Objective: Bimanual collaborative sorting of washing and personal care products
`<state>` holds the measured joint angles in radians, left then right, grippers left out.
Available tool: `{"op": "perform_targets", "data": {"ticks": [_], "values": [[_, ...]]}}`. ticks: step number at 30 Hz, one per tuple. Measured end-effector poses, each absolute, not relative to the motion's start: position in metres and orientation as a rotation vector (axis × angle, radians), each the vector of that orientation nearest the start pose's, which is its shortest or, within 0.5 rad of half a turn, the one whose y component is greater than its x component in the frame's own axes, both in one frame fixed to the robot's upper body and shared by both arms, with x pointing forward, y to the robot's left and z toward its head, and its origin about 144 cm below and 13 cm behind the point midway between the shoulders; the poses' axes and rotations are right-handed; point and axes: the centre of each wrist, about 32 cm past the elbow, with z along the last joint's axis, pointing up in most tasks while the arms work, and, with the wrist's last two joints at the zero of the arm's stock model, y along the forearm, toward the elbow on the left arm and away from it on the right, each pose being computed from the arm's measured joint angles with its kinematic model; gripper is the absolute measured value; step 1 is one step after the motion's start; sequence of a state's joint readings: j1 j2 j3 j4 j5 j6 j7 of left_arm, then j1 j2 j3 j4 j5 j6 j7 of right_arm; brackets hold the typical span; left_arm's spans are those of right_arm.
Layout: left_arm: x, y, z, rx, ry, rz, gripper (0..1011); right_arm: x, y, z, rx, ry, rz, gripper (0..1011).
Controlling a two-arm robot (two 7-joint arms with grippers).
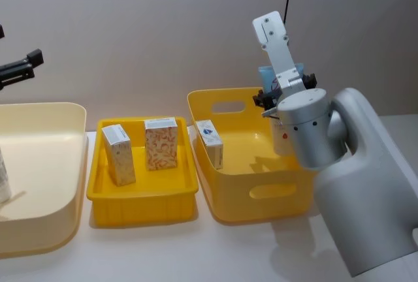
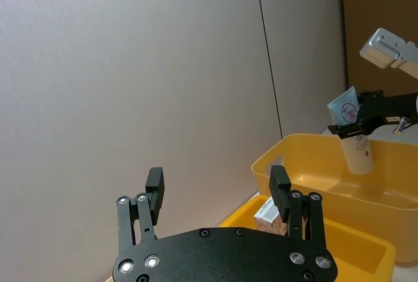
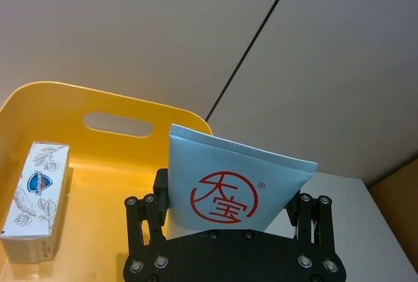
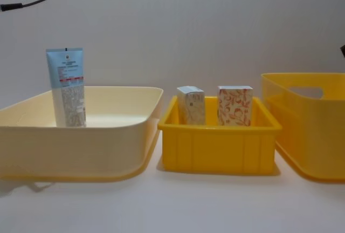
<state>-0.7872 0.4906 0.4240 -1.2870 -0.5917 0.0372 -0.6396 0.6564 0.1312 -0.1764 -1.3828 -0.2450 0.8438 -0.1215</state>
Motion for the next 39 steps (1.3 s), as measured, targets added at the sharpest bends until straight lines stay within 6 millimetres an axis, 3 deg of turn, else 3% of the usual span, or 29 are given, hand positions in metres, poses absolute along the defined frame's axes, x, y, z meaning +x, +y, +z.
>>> {"op": "perform_targets", "data": {"ticks": [13,28,39], "values": [[0.618,0.297,1.359,-0.087,-0.288,0.711,1003,0.609,-0.223,1.358,-0.678,-0.121,-1.661,1001],[0.618,0.297,1.359,-0.087,-0.288,0.711,1003,0.625,-0.228,1.398,-0.782,-0.199,-1.406,1001],[0.618,0.297,1.359,-0.087,-0.288,0.711,1003,0.635,-0.236,1.417,-0.852,-0.246,-1.209,1001]]}}
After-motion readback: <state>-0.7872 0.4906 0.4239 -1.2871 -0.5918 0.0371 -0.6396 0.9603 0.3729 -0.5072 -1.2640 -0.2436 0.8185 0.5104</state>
